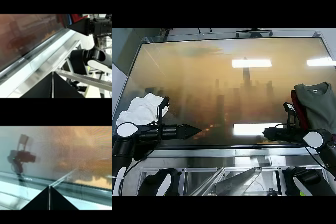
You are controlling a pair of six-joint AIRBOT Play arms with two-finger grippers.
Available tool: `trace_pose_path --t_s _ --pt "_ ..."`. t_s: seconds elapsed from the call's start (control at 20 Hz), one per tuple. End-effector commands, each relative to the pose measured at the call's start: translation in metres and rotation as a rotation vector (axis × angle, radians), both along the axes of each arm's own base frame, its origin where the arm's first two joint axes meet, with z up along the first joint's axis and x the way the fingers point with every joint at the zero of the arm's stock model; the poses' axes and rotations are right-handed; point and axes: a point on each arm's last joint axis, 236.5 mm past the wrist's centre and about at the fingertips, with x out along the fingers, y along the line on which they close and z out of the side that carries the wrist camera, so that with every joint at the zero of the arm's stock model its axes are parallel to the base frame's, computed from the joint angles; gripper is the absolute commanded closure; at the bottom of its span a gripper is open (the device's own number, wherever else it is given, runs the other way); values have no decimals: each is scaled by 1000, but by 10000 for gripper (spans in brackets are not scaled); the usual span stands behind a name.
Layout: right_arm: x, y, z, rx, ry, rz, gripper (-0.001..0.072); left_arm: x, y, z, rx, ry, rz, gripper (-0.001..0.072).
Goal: Fold the shirts.
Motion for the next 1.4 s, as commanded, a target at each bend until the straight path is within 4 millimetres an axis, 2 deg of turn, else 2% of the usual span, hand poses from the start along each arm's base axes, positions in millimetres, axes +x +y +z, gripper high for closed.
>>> trace_pose_path --t_s 0.0,0.1,0.25,0.35,0.4,0.45,0.5,0.55,0.6,0.75,0.85,0.95,1.05,1.15,1.35 --pt "0 0 0 0 0 1 694 0 0 0 -1 2 0 695" --pt "0 0 0 0 0 1 694 3 1 0 2 -4 13 695" --pt "0 0 0 0 1 1 694 21 5 -2 17 -37 81 695" --pt "0 0 0 0 0 1 694 39 13 0 47 -80 137 696" --pt "0 0 0 0 1 1 694 52 24 -2 100 -110 165 696" --pt "0 0 0 0 0 1 694 66 42 -6 185 -138 190 681" --pt "0 0 0 0 0 1 694 80 63 -11 276 -156 208 419" --pt "0 0 0 0 0 1 694 92 89 -16 376 -166 223 81" --pt "0 0 0 0 1 1 694 105 117 -19 464 -163 249 -13" --pt "0 0 0 0 1 1 694 148 199 -20 644 -160 386 -12" --pt "0 0 0 0 1 1 694 180 267 -23 726 -152 549 -12" --pt "0 0 0 0 1 1 694 194 321 -39 760 -105 648 -13" --pt "0 0 0 0 -1 0 694 188 370 -68 794 -5 690 -12" --pt "3 0 0 1 -8 -7 694 174 413 -94 823 86 729 -12" --pt "3 0 0 1 -7 -6 694 136 467 -133 763 264 818 -12"
